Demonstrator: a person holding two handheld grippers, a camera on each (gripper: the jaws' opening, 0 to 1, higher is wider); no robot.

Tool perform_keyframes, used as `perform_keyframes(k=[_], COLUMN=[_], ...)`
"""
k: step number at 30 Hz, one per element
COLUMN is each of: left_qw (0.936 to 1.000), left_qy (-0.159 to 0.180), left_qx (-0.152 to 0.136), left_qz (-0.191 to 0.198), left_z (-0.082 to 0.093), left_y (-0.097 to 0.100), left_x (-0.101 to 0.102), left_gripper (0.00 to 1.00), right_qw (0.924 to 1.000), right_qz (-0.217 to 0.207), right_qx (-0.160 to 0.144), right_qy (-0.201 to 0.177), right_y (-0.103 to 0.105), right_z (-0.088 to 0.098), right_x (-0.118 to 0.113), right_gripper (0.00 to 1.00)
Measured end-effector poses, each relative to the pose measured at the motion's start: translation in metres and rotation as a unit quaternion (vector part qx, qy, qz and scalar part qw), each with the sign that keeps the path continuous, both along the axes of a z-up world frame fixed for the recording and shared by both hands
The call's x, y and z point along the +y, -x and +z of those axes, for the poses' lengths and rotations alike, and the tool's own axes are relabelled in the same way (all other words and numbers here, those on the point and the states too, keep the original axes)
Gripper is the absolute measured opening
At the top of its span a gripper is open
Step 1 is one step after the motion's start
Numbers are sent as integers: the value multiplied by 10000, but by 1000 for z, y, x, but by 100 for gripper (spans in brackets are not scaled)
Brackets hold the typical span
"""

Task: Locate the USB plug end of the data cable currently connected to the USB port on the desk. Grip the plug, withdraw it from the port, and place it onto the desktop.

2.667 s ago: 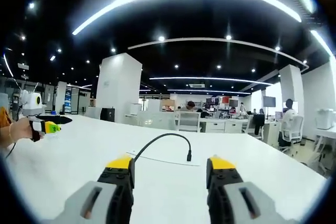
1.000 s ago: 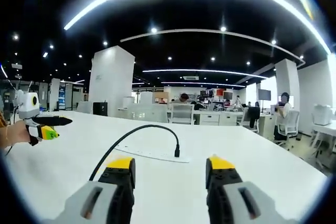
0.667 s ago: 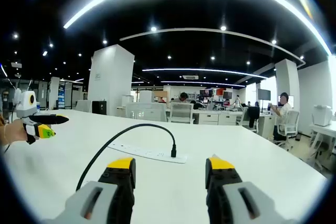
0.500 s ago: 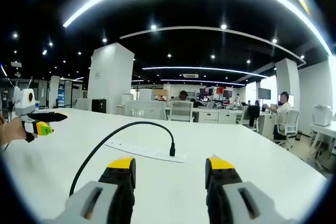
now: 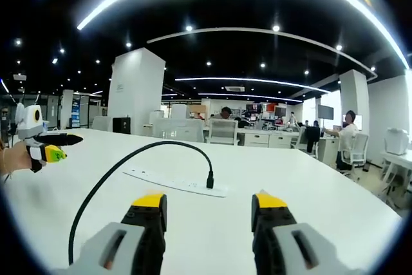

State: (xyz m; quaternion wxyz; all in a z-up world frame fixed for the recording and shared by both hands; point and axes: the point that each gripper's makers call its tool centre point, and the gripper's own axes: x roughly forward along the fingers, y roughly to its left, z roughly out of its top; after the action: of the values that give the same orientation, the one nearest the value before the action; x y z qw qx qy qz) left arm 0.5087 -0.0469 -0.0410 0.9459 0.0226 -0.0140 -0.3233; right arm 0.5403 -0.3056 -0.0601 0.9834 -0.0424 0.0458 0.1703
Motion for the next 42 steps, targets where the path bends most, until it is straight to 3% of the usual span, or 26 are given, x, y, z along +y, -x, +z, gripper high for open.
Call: perform_keyframes(k=[19, 23, 27, 42], left_qw=[9995, 9993, 9993, 9992], left_qy=[-113, -164, -167, -133], left_qx=[61, 87, 57, -64], left_qz=[-295, -311, -336, -384], left_z=[-20, -30, -34, -46], left_y=[-18, -20, -23, -45], left_x=[-23, -28, -31, -41], left_gripper=[72, 71, 71, 72], right_qw=[9995, 9969, 9991, 9995], right_qz=[-98, -146, -108, -244], right_qx=[166, 95, 231, 215], right_qy=[245, 772, 330, 7], right_y=[-31, -41, -48, -68], right_z=[-1, 1, 1, -9], right_x=[5, 3, 6, 6], right_gripper=[52, 52, 52, 52])
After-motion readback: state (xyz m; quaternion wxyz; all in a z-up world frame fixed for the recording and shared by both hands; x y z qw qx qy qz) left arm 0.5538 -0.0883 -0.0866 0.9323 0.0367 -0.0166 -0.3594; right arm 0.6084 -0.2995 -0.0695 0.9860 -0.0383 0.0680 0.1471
